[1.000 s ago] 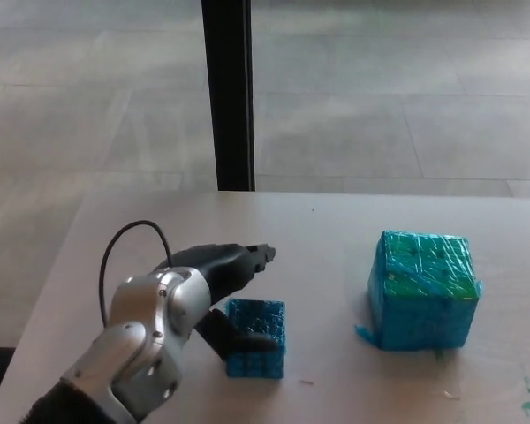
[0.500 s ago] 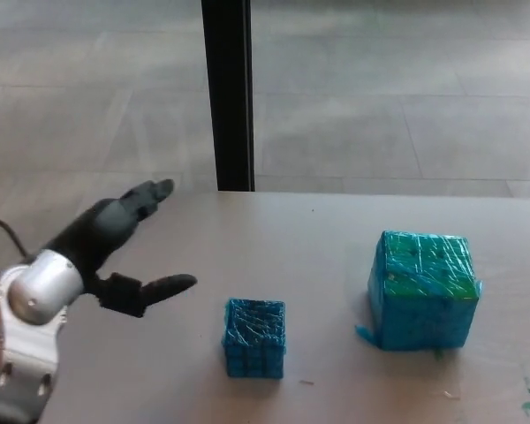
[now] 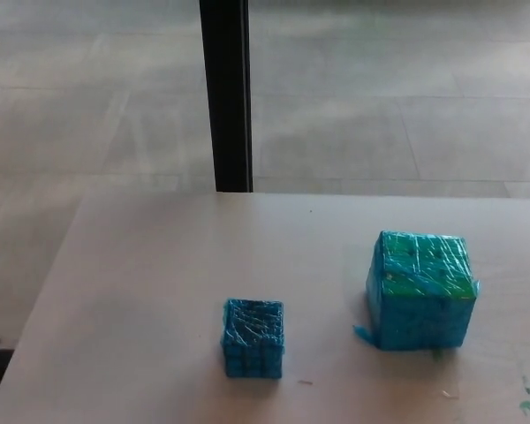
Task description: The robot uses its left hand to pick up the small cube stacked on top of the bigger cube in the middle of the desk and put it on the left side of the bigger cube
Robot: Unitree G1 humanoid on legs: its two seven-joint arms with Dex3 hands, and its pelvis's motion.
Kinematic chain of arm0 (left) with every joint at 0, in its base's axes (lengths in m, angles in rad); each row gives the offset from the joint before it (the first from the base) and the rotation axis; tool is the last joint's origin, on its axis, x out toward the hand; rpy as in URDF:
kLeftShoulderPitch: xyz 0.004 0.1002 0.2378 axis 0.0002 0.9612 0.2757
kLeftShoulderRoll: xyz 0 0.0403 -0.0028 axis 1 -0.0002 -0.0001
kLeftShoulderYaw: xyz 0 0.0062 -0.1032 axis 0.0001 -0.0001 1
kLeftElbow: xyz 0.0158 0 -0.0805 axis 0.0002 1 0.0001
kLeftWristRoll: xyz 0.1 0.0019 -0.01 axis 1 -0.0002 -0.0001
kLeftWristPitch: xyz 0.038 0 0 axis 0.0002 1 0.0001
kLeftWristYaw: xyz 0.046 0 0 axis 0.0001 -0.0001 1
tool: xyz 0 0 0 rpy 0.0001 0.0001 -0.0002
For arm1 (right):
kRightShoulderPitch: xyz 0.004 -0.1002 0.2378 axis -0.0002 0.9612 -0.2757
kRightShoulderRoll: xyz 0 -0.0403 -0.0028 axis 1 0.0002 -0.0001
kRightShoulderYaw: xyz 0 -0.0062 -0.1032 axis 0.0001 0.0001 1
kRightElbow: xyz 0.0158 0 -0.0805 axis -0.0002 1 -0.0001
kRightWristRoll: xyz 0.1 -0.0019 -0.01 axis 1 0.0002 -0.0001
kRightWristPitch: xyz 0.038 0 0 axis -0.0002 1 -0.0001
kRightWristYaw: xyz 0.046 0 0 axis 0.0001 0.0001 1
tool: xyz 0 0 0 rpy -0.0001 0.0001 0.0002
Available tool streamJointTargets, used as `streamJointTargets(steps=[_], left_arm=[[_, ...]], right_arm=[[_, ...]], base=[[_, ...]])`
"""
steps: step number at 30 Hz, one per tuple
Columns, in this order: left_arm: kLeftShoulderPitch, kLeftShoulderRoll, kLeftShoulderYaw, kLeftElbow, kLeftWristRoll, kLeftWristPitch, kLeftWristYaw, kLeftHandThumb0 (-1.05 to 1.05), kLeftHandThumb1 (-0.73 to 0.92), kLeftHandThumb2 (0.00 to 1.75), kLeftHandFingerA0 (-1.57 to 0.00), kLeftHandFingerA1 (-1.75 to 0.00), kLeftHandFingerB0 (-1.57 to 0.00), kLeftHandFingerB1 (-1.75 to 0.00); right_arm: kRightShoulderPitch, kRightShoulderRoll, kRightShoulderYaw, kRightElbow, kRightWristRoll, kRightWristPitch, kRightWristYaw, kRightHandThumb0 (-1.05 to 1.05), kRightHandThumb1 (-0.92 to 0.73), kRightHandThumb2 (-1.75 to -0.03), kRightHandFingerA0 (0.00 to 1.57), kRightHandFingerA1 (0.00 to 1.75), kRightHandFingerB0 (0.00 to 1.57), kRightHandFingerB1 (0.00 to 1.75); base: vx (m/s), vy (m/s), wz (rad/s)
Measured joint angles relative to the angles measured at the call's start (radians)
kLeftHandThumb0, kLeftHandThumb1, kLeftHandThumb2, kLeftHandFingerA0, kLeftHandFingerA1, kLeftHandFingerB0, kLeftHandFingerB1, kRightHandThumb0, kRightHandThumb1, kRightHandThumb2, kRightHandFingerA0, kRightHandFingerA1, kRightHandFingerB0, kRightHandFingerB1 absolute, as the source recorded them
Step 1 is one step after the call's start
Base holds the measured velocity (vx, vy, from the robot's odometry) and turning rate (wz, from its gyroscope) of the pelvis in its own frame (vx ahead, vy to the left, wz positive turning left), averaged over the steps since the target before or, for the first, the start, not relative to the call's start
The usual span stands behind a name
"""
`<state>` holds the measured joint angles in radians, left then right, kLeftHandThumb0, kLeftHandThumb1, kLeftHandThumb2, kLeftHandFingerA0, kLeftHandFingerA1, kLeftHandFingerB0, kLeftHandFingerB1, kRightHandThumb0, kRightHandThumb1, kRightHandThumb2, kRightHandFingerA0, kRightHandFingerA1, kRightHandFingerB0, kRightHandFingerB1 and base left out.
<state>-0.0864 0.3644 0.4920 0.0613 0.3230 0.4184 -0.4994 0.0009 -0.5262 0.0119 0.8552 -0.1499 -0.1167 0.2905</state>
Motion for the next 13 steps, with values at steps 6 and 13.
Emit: streamJointTargets(steps=[6, 13], left_arm=[[0.119, -0.002, 0.186, 0.157, -0.058, -0.035, 0.030, -0.79, 0.63, 0.62, -0.84, -0.79, -0.15, -0.28], [0.216, -0.009, 0.346, 0.401, -0.114, -0.079, 0.086, -0.39, 0.43, 1.04, -0.02, -0.53, 0.00, -0.50]], right_arm=[[0.000, 0.000, 0.000, 0.000, 0.000, 0.000, 0.000, -0.59, -0.40, -0.79, 0.83, 0.89, 0.72, 0.66], [-0.001, 0.000, 0.000, 0.000, 0.000, 0.000, 0.000, -0.59, -0.31, -0.93, 0.81, 0.87, 0.67, 0.73]], base=[[0.00, 0.000, 0.00], [0.00, 0.000, 0.00]])
